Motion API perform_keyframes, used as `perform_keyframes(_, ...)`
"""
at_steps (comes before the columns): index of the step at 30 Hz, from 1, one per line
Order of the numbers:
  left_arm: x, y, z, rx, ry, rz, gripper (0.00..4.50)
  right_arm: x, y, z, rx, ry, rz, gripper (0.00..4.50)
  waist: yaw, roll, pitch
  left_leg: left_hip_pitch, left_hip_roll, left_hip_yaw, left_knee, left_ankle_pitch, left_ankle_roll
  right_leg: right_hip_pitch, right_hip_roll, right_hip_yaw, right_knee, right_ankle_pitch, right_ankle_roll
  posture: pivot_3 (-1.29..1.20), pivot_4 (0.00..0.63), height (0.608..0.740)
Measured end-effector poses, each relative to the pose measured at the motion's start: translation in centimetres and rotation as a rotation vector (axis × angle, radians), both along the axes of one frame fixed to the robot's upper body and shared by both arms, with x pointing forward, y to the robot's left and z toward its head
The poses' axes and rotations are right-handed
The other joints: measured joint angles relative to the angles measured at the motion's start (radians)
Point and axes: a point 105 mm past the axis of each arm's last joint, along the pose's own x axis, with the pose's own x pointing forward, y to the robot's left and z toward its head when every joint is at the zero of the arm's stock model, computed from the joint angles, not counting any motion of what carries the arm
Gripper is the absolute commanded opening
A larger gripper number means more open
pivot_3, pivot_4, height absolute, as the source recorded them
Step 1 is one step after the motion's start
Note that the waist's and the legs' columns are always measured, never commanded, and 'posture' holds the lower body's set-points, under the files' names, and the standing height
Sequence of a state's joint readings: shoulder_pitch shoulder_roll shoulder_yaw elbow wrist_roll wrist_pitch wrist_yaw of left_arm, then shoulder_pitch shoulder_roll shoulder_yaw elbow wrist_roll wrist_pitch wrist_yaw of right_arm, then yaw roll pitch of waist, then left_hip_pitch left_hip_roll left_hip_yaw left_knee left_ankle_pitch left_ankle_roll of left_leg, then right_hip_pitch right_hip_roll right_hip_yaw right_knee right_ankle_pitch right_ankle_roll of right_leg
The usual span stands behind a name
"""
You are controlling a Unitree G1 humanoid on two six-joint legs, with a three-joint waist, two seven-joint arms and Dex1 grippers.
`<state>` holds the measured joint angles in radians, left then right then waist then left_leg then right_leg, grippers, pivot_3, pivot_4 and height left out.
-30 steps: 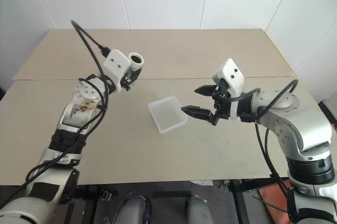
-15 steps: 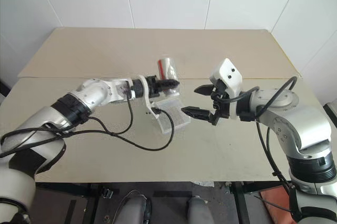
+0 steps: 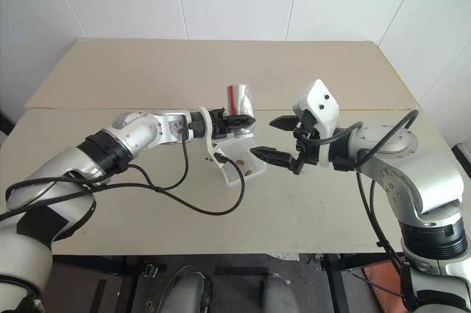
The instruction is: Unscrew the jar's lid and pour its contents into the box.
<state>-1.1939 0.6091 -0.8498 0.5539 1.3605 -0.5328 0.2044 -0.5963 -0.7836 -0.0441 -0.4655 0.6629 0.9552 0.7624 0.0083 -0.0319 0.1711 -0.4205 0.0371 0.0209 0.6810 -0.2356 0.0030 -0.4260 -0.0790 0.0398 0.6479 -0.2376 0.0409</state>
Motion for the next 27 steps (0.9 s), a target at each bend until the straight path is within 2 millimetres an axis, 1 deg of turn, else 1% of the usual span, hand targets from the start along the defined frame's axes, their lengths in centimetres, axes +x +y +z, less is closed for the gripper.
perform_keyframes(2, 0.1, 0.7, 0.2, -0.135, 0.109, 0.064, 2.01, 0.0, -0.1, 0.0, 0.000, 0.002, -0.001, 4.48, -0.001, 0.000, 0.000, 0.000, 0.000, 0.000, 0.000, 0.000, 0.000, 0.000, 0.000, 0.000, 0.000, 0.000, 0.000, 0.00, 0.150, 0.740)
perform_keyframes(6, 0.9, 3.4, 1.4, -0.549, 0.412, 0.245, 2.01, 0.1, -0.1, -0.1, 0.000, 0.009, 0.000, 4.48, -0.003, 0.000, 0.000, 0.000, 0.001, 0.000, 0.001, 0.000, 0.000, 0.000, 0.000, 0.000, 0.000, 0.000, 0.000, 0.00, 0.150, 0.740)
perform_keyframes(8, 1.2, 4.4, 2.0, -0.808, 0.611, 0.314, 2.01, 0.2, -0.3, -0.2, 0.003, 0.018, -0.001, 4.48, -0.003, 0.000, 0.000, 0.000, 0.001, 0.000, 0.001, 0.000, 0.000, 0.001, 0.000, -0.001, 0.000, 0.000, 0.000, 0.00, 0.150, 0.740)
perform_keyframes(9, 1.3, 4.6, 2.1, -0.930, 0.720, 0.327, 2.01, 0.3, -0.3, -0.2, 0.004, 0.019, -0.001, 4.48, 0.000, 0.000, 0.000, 0.000, 0.001, 0.000, 0.002, 0.000, 0.000, 0.001, 0.000, -0.001, 0.000, 0.000, 0.000, 0.00, 0.150, 0.740)
perform_keyframes(10, 1.3, 4.7, 2.0, -1.039, 0.841, 0.341, 2.01, 0.3, -0.3, -0.1, 0.006, 0.017, 0.002, 4.48, 0.001, 0.000, 0.000, -0.001, 0.001, -0.001, 0.002, 0.000, 0.000, 0.001, 0.000, -0.002, 0.000, 0.000, 0.000, 0.00, 0.150, 0.740)
perform_keyframes(12, 1.6, 5.5, 1.9, -1.316, 1.121, 0.360, 2.01, 0.4, -0.2, 0.0, 0.014, 0.014, 0.004, 4.48, 0.000, 0.000, 0.000, -0.001, 0.001, -0.002, 0.004, 0.000, 0.000, 0.002, 0.000, -0.002, 0.000, 0.000, 0.000, 0.00, 0.150, 0.740)
perform_keyframes(15, 1.9, 7.2, 2.0, -1.538, 1.348, 0.372, 2.01, 0.5, -0.2, 0.0, 0.019, 0.017, 0.006, 4.48, -0.005, 0.000, 0.000, 0.000, 0.001, -0.004, 0.004, 0.000, 0.000, 0.002, 0.001, -0.002, 0.000, 0.000, 0.000, 0.00, 0.150, 0.740)
perform_keyframes(17, 1.8, 8.1, 2.1, -1.646, 1.444, 0.356, 2.01, 0.5, -0.1, 0.0, 0.021, 0.018, 0.009, 4.48, -0.011, 0.000, 0.000, 0.000, 0.000, -0.004, 0.004, 0.000, 0.000, 0.002, 0.001, -0.002, 0.000, 0.000, 0.000, 0.00, 0.150, 0.740)
perform_keyframes(19, 1.6, 8.6, 1.4, -1.694, 1.504, 0.339, 2.01, 0.4, 0.0, 0.0, 0.024, 0.018, 0.012, 4.48, -0.014, 0.000, 0.000, 0.001, 0.000, -0.004, 0.004, 0.000, 0.000, 0.003, 0.001, -0.002, 0.000, 0.000, 0.000, 0.00, 0.150, 0.740)
perform_keyframes(21, 1.1, 9.0, -0.7, -1.733, 1.571, 0.326, 2.01, 0.4, 0.1, 0.0, 0.030, 0.020, 0.015, 4.48, -0.018, 0.000, 0.000, 0.002, 0.000, -0.004, 0.003, 0.000, 0.000, 0.004, 0.001, -0.002, 0.000, 0.000, 0.000, 0.00, 0.150, 0.740)
perform_keyframes(23, 0.9, 9.4, -3.4, -1.754, 1.614, 0.368, 2.01, 0.4, 0.1, 0.0, 0.033, 0.020, 0.017, 4.48, -0.018, 0.000, 0.000, 0.002, 0.000, -0.004, 0.003, 0.000, 0.000, 0.004, 0.001, -0.002, 0.000, 0.000, 0.000, 0.00, 0.150, 0.740)
perform_keyframes(24, 0.9, 9.6, -4.1, -1.762, 1.626, 0.379, 2.01, 0.4, 0.1, 0.0, 0.035, 0.021, 0.019, 4.48, -0.018, 0.000, 0.000, 0.002, 0.000, -0.004, 0.003, 0.000, 0.000, 0.004, 0.001, -0.002, -0.001, 0.000, 0.000, 0.00, 0.150, 0.740)
perform_keyframes(27, 0.9, 9.7, -3.8, -1.763, 1.604, 0.337, 2.01, 0.3, 0.2, 0.1, 0.037, 0.022, 0.022, 4.48, -0.017, 0.000, 0.000, 0.002, 0.000, -0.004, 0.003, 0.000, 0.000, 0.004, 0.000, -0.002, -0.001, 0.000, 0.000, 0.00, 0.150, 0.740)
